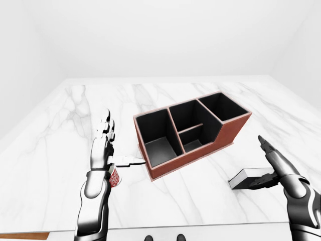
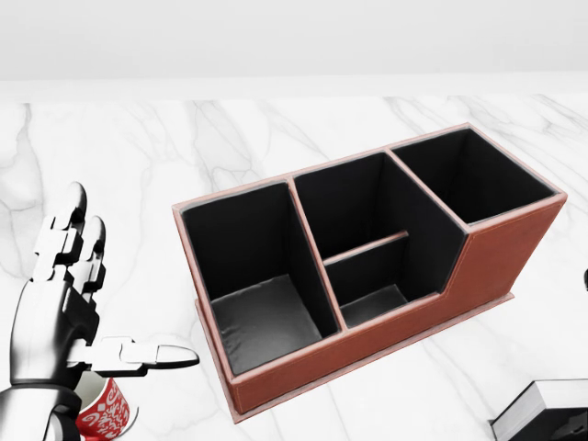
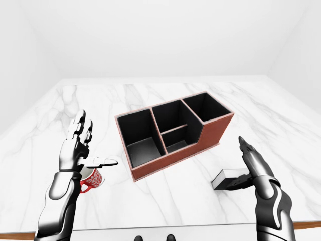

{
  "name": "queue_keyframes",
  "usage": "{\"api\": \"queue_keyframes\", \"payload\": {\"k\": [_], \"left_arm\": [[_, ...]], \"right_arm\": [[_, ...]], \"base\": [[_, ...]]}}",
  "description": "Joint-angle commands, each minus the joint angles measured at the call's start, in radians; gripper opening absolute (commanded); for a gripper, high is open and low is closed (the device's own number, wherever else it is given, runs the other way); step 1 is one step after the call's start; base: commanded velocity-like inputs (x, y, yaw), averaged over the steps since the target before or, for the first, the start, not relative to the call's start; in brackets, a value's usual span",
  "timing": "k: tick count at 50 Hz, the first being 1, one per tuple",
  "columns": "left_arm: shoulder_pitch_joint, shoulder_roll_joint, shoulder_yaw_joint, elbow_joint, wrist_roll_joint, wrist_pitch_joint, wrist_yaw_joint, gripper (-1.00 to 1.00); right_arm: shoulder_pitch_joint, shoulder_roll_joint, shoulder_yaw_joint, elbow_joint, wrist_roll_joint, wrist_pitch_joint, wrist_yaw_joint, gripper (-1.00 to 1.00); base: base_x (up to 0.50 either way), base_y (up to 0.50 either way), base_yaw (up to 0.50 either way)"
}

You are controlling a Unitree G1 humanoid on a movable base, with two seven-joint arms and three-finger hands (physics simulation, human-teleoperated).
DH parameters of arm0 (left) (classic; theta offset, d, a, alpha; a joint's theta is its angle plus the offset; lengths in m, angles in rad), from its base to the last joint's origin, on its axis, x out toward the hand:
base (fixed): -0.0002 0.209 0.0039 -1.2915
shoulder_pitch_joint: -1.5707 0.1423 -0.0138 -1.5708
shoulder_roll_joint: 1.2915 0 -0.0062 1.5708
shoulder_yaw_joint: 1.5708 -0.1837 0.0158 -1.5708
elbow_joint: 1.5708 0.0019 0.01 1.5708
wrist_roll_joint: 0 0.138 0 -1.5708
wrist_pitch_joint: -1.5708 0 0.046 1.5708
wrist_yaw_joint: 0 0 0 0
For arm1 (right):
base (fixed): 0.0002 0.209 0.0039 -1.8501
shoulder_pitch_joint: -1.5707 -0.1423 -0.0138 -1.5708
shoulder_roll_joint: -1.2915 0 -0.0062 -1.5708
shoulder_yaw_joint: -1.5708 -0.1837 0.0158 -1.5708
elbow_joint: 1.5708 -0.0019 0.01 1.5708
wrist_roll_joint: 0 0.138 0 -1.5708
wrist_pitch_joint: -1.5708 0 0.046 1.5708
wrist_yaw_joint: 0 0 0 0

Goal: Pick up the book and place it in the back compartment of the caddy.

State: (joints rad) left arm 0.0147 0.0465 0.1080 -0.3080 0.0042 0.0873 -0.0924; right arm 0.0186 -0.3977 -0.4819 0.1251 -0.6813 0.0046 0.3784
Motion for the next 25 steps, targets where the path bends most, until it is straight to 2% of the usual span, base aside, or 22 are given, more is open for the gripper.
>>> {"api": "queue_keyframes", "payload": {"k": [1, 19, 21, 25], "left_arm": [[0.002, 0.0, 0.001, -0.003, 0.001, 0.0, -0.001, 1.0], [-0.001, 0.001, 0.003, 0.001, -0.001, 0.0, 0.0, 1.0], [0.0, 0.001, 0.002, 0.002, -0.001, 0.0, 0.0, 1.0], [0.0, 0.001, 0.002, 0.001, 0.0, 0.0, 0.0, 1.0]], "right_arm": [[0.004, -0.003, 0.006, 0.022, -0.001, -0.01, -0.005, 1.0], [0.013, -0.001, 0.018, 0.049, -0.037, -0.013, -0.005, 1.0], [0.011, -0.004, 0.021, 0.068, -0.035, -0.023, -0.014, 1.0], [0.013, -0.004, 0.02, 0.061, -0.033, -0.016, -0.007, 1.0]], "base": [[0.0, 0.0, 0.0], [0.0, 0.0, 0.0], [0.0, 0.0, 0.0], [0.0, 0.0, 0.0]]}}
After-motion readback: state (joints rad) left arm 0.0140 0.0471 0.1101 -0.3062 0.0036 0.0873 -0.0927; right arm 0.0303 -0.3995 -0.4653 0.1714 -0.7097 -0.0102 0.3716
